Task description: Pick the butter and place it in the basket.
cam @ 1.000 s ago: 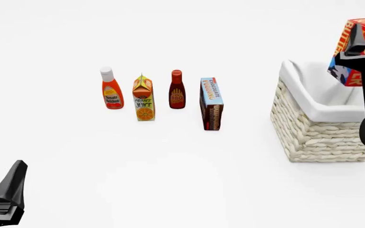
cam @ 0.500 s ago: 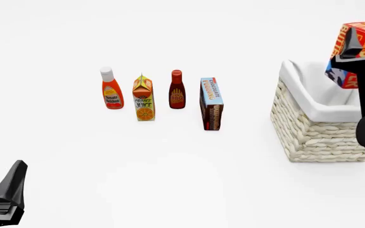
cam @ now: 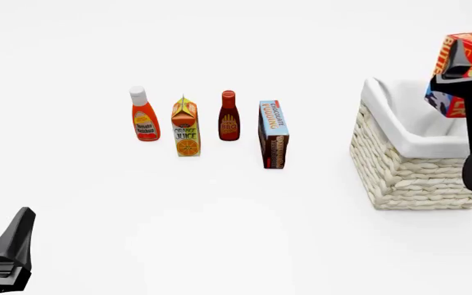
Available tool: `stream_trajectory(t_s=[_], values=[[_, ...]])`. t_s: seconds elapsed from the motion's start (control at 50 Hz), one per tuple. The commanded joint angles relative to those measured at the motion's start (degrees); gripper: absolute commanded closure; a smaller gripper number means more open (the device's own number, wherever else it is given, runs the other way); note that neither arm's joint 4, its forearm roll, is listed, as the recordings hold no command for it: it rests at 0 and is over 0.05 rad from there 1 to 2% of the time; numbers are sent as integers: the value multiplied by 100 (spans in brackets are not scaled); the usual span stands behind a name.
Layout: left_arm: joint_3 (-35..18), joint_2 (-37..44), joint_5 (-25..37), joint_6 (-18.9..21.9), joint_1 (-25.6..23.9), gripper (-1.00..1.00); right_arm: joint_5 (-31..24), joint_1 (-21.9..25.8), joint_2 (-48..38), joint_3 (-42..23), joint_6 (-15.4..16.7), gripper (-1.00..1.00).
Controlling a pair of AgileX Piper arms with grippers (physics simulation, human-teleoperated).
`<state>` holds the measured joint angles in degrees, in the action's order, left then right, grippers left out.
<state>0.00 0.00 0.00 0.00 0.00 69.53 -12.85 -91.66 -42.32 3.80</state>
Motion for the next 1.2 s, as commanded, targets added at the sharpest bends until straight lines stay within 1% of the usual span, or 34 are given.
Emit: stream_trajectory(t_s=[0.02, 0.78, 0.84, 0.86, 0.98, 1.2], values=[[0, 0, 0, 0, 0, -100, 31, -43, 84, 4, -80, 100], [0, 0, 0, 0, 0, -100, 9, 132, -230, -122, 113, 100], [0, 0, 0, 0, 0, -100, -151, 140, -314, -238, 119, 100], [0, 0, 0, 0, 0, -100, -112, 146, -322, -231, 143, -100], [0, 0, 0, 0, 0, -100, -25, 181, -296, -201, 147, -100], [0, 0, 0, 0, 0, -100, -72, 147, -223, -192, 40, -100]])
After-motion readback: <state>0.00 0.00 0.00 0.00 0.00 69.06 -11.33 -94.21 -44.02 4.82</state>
